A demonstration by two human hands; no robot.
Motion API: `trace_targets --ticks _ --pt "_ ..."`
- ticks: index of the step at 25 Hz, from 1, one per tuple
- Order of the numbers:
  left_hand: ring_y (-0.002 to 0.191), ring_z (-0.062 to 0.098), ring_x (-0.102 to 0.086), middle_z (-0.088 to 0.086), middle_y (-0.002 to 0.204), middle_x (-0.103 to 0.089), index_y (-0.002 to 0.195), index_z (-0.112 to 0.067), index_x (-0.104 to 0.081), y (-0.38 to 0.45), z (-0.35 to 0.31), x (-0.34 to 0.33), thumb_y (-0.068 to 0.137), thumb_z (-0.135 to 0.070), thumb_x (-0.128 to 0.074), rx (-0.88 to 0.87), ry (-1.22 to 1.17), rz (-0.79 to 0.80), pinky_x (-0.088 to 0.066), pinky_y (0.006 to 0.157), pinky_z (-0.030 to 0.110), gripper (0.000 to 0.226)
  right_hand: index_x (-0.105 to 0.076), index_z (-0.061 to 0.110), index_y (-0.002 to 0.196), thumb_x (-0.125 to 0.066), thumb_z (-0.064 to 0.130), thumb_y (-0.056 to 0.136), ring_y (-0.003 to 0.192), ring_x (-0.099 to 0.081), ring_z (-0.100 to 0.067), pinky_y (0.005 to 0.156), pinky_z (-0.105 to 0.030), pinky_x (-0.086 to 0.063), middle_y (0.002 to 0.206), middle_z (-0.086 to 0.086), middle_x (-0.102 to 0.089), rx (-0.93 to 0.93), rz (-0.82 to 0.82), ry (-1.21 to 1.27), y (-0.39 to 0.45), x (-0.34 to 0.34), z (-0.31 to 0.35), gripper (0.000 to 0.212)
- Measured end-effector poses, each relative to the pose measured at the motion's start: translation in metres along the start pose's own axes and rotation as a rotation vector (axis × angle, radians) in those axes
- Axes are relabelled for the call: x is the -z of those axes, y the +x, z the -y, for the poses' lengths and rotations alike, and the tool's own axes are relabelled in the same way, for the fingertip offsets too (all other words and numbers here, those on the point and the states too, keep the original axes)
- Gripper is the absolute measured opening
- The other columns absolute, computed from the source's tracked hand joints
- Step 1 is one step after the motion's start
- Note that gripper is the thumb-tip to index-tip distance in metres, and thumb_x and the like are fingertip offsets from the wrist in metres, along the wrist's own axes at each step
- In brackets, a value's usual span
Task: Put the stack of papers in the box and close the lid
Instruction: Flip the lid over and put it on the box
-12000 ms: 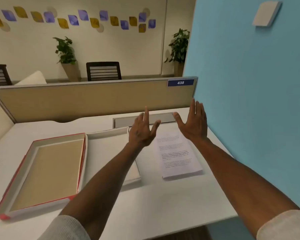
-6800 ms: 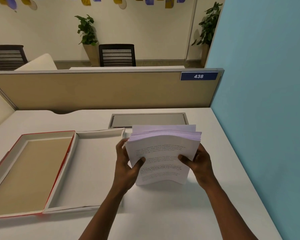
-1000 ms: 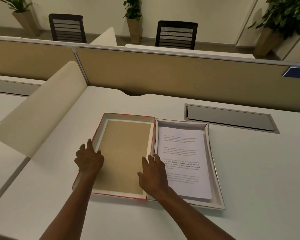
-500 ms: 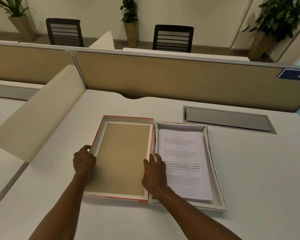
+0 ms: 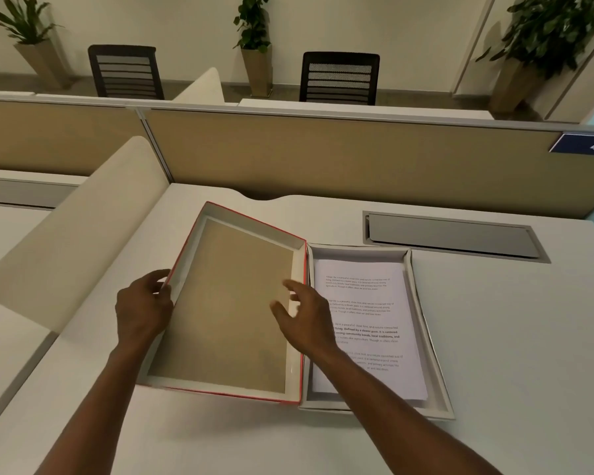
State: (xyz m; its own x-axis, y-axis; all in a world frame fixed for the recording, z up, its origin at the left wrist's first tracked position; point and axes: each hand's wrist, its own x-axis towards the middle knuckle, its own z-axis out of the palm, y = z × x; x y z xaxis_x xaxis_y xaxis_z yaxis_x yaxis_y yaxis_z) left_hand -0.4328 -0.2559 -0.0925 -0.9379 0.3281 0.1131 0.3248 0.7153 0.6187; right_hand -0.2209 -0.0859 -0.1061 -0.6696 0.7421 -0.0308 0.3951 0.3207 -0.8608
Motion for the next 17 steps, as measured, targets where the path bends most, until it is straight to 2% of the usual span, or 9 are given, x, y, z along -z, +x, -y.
trace_targets --ticks 2,4,6,9,11,13,14,15,17 --pt "0.101 0.036 -0.074 0.017 0.115 -0.077 0.126 -0.015 -0.071 -0.005 -0.012 0.005 0.094 -0.013 -0.064 -0.024 0.013 0.011 -0.053 0.099 0.047 0.034 -0.060 0.019 0.133 -0.069 0.044 0.087 0.097 -0.070 -0.015 0.085 -0.033 -0.058 0.119 -0.002 -0.071 0.054 0.057 0.089 0.011 -0.001 0.048 0.053" --pt "0.102 0.035 -0.074 0.016 0.117 -0.076 0.127 -0.015 -0.071 -0.009 -0.025 0.009 0.093 -0.014 -0.065 -0.021 0.014 0.020 -0.053 0.099 0.047 0.034 -0.056 0.016 0.136 -0.064 0.050 0.088 0.104 -0.070 -0.022 0.091 -0.038 -0.058 0.122 -0.007 -0.070 0.066 0.192 0.055 0.022 -0.018 0.095 0.059" --pt "0.106 0.034 -0.073 0.016 0.124 -0.074 0.130 -0.013 -0.068 -0.015 -0.035 0.017 0.094 -0.020 -0.066 -0.015 0.003 0.074 -0.054 0.098 0.049 0.037 -0.054 0.010 0.137 -0.059 0.053 0.091 0.113 -0.066 -0.030 0.093 -0.043 -0.057 0.131 -0.011 -0.065 -0.039 0.309 0.056 0.032 -0.044 0.127 0.063" --pt "0.114 0.028 -0.070 0.009 0.126 -0.073 0.131 -0.016 -0.067 -0.018 -0.039 0.036 0.089 -0.028 -0.070 0.039 -0.111 0.233 -0.055 0.096 0.046 0.043 -0.065 0.004 0.116 -0.060 0.052 0.090 0.086 -0.075 -0.031 0.074 -0.042 -0.065 0.116 -0.014 -0.072 -0.219 0.369 0.117 0.044 -0.077 0.150 0.054" --pt "0.112 0.021 -0.071 0.003 0.116 -0.077 0.120 -0.023 -0.074 -0.015 -0.035 0.049 0.080 -0.033 -0.070 0.066 -0.238 0.362 -0.055 0.098 0.046 0.042 -0.069 0.003 0.105 -0.066 0.048 0.087 0.072 -0.076 -0.029 0.064 -0.041 -0.065 0.101 -0.014 -0.076 -0.292 0.359 0.177 0.051 -0.091 0.154 0.048" --pt "0.107 0.019 -0.074 0.000 0.107 -0.081 0.107 -0.029 -0.079 -0.011 -0.027 0.061 0.075 -0.039 -0.074 0.079 -0.434 0.436 -0.054 0.099 0.047 0.033 -0.072 0.004 0.099 -0.069 0.034 0.085 0.070 -0.076 -0.029 0.061 -0.043 -0.065 0.096 -0.014 -0.077 -0.314 0.309 0.197 0.055 -0.096 0.153 0.033" --pt "0.106 0.019 -0.074 0.001 0.108 -0.080 0.107 -0.029 -0.080 -0.008 -0.021 0.064 0.075 -0.045 -0.078 0.103 -0.572 0.448 -0.053 0.100 0.048 0.035 -0.073 0.004 0.097 -0.070 0.026 0.083 0.072 -0.076 -0.029 0.062 -0.043 -0.065 0.097 -0.014 -0.077 -0.305 0.272 0.187 0.056 -0.096 0.152 0.026" --pt "0.108 0.020 -0.074 0.004 0.115 -0.079 0.113 -0.026 -0.077 -0.006 -0.013 0.062 0.077 -0.051 -0.077 0.153 -0.721 0.442 -0.051 0.103 0.050 0.044 -0.073 0.004 0.097 -0.071 0.020 0.081 0.075 -0.076 -0.031 0.064 -0.044 -0.065 0.098 -0.014 -0.077 -0.293 0.240 0.184 0.058 -0.094 0.150 0.022" --pt "0.115 0.024 -0.070 0.010 0.132 -0.070 0.133 -0.018 -0.065 -0.006 -0.004 0.050 0.092 -0.053 -0.057 0.330 -0.944 0.431 -0.044 0.112 0.052 0.054 -0.073 0.004 0.092 -0.070 0.014 0.079 0.078 -0.075 -0.032 0.066 -0.044 -0.065 0.099 -0.014 -0.077 -0.258 0.203 0.199 0.060 -0.086 0.147 0.017"
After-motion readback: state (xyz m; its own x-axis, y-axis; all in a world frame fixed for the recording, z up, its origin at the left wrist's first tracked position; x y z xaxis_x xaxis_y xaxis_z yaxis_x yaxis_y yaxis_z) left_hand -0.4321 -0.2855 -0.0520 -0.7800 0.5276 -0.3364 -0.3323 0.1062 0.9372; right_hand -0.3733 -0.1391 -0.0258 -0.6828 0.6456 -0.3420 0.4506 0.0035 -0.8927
